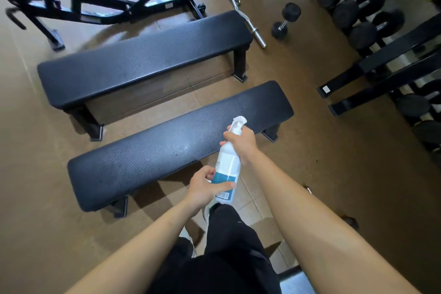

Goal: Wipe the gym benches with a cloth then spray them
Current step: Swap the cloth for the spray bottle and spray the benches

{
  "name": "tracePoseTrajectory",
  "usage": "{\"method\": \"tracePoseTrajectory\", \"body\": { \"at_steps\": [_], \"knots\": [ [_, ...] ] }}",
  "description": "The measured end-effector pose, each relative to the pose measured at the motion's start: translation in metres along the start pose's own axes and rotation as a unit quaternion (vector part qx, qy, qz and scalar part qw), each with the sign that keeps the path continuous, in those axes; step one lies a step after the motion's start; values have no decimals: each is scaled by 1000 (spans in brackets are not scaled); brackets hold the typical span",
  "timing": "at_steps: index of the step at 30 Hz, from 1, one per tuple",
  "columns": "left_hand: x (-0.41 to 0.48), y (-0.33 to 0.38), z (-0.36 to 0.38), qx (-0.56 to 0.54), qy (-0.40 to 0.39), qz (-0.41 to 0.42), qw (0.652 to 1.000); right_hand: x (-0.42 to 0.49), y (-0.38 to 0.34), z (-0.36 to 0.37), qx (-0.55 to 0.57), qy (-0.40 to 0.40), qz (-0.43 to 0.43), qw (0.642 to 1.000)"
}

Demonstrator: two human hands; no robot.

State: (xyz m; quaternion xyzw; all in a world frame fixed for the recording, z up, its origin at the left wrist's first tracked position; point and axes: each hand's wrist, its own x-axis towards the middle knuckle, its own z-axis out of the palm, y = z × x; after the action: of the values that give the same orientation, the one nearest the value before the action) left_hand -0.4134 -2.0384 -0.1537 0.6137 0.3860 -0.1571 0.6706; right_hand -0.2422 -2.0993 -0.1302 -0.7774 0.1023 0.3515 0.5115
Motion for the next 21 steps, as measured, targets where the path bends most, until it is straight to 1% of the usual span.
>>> {"method": "tracePoseTrajectory", "body": {
  "at_steps": [2,3,7,8,12,14,16,19,21],
  "knots": [
    [0,-2,-5,-3,10,-9,1000,2,-1,10,1,-34,12,999],
    [1,-2,-7,-1,16,-12,1000,5,0,14,9,-38,12,999],
    [13,5,-20,29,33,-20,999,21,1,25,47,4,24,999],
    [17,7,-24,42,34,-16,998,25,1,27,48,4,27,998],
    [24,15,-33,39,33,-12,999,33,-7,34,54,-61,12,997],
    [25,11,-38,25,24,-19,999,34,-10,42,49,-77,14,996],
    [23,6,-50,19,23,-12,999,30,-10,55,56,-47,2,997],
    [25,-2,-82,59,12,4,998,18,-8,77,70,18,-1,997],
    [26,-9,-105,81,-5,21,996,7,-6,92,86,29,-10,996]
  ]
}}
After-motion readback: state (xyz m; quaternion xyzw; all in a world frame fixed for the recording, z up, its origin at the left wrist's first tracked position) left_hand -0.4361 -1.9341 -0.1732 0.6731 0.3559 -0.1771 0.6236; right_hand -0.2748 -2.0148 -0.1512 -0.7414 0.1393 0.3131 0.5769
